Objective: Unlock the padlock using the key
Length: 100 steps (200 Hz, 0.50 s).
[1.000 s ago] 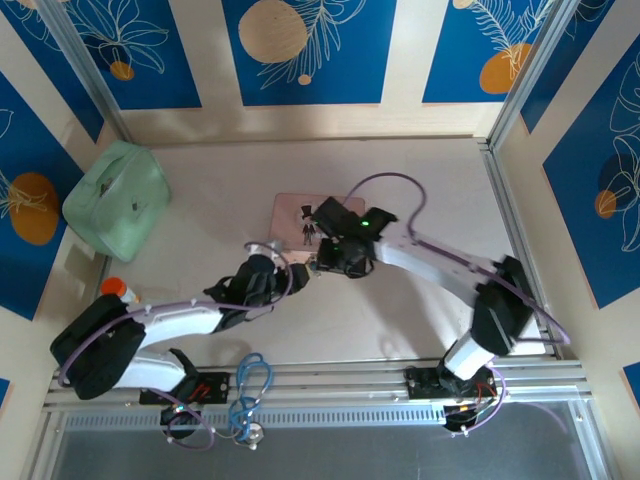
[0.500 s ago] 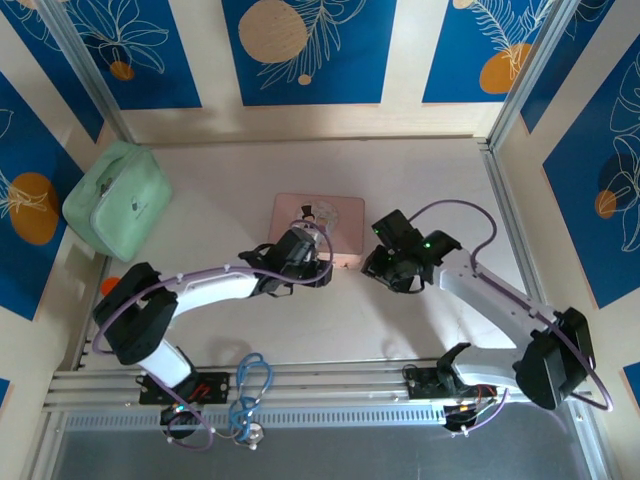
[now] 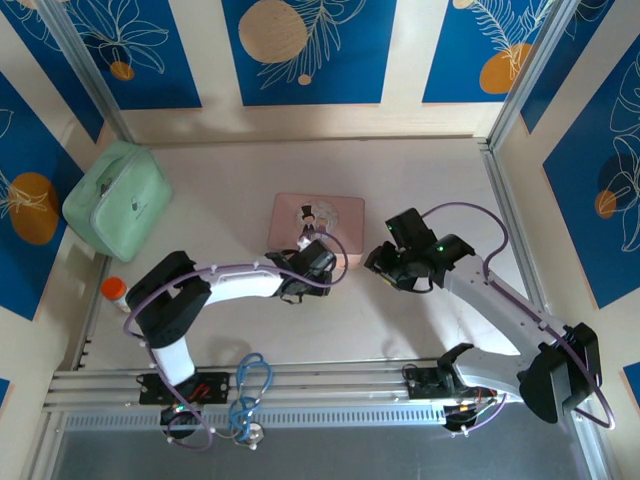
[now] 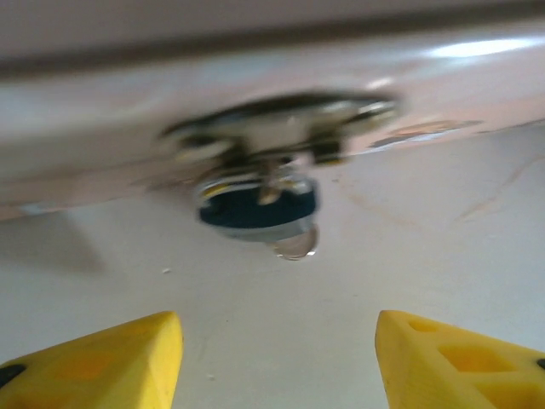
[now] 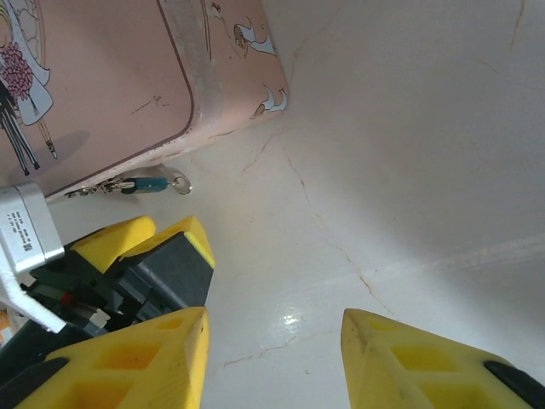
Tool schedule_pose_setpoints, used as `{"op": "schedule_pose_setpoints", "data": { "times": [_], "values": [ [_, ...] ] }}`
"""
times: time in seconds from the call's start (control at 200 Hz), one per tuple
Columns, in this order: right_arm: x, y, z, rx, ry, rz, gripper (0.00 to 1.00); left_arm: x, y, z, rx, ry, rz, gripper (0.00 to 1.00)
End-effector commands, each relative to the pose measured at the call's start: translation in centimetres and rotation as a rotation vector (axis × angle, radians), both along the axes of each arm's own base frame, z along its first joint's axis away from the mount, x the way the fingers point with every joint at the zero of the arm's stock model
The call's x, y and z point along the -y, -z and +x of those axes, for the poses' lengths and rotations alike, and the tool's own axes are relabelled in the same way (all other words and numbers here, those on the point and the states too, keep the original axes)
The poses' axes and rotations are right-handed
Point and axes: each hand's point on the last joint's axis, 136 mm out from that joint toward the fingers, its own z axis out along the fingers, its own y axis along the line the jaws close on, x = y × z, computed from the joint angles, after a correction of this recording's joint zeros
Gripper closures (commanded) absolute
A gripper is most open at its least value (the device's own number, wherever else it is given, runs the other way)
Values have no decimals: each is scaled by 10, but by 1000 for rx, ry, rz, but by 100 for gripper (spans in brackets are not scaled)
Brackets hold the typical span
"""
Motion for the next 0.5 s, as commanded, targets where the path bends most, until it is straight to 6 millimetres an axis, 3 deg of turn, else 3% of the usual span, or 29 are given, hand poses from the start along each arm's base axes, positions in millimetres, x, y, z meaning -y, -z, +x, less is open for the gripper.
{"op": "schedule_pose_setpoints", "data": {
  "times": [0.0,0.195,0.495],
  "values": [
    [-7,-2,1,-12,-54,32,54,-1,-9,10,84,-75,-30,38],
    [-2,-7,3,13,-55,56,54,5,-13,23,170,-82,-58,42],
    [5,-8,-10,25,-35,74,54,18,-22,41,253,-65,-70,44]
  ]
}}
